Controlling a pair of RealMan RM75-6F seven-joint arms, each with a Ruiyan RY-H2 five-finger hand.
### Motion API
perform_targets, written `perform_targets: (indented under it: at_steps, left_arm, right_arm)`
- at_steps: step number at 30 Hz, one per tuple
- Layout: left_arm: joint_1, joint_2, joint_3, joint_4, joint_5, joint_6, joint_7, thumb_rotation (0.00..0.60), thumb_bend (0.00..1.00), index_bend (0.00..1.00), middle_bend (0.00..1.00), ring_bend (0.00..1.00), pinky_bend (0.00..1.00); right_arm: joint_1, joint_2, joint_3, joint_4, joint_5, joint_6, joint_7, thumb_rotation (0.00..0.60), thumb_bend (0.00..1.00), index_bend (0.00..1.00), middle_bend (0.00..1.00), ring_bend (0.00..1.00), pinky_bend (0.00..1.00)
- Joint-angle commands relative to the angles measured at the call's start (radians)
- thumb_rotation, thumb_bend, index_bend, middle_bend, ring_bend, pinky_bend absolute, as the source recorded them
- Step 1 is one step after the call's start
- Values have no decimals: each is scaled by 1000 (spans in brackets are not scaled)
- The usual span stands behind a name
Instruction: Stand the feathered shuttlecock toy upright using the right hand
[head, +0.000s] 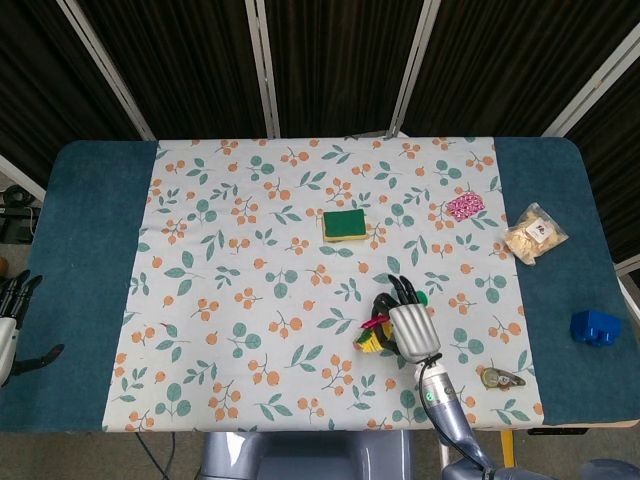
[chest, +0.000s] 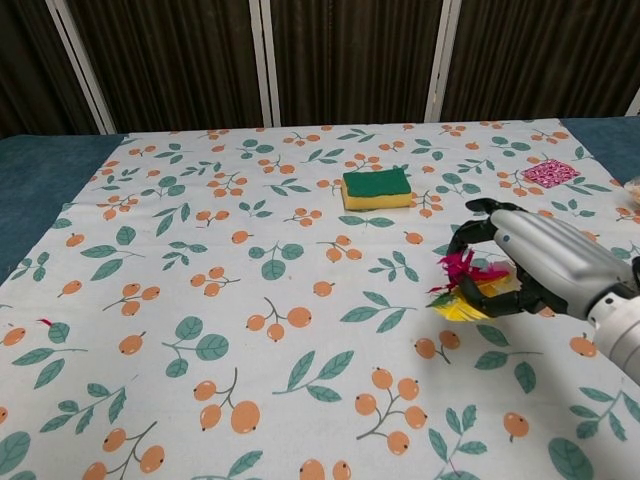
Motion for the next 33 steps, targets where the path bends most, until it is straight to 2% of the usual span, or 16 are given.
perform_targets:
  at_steps: [1, 12, 25, 33]
  left_arm:
    - [0, 0, 0, 0, 0, 0, 0, 559, 199, 0, 0, 0, 0]
    - [0, 1, 0, -2, -2, -1, 1, 559, 197, 0, 0, 0, 0]
    - [0, 2, 0, -4, -4, -3, 1, 557, 198, 0, 0, 0, 0]
    - [-1, 1, 2, -3, 0, -2, 4, 557, 198, 0, 0, 0, 0]
  right_arm:
    - [4, 18, 11, -37, 7, 2, -13, 600, 488, 588, 348, 7, 0]
    - [10, 56, 62, -134, 74, -6, -37, 600, 488, 602, 362, 7, 0]
    - [23, 82, 170, -231, 224, -11, -52, 600, 488, 609, 370, 7, 0]
    - [30, 86, 253, -310, 364, 5, -89, 600, 489, 612, 373, 7, 0]
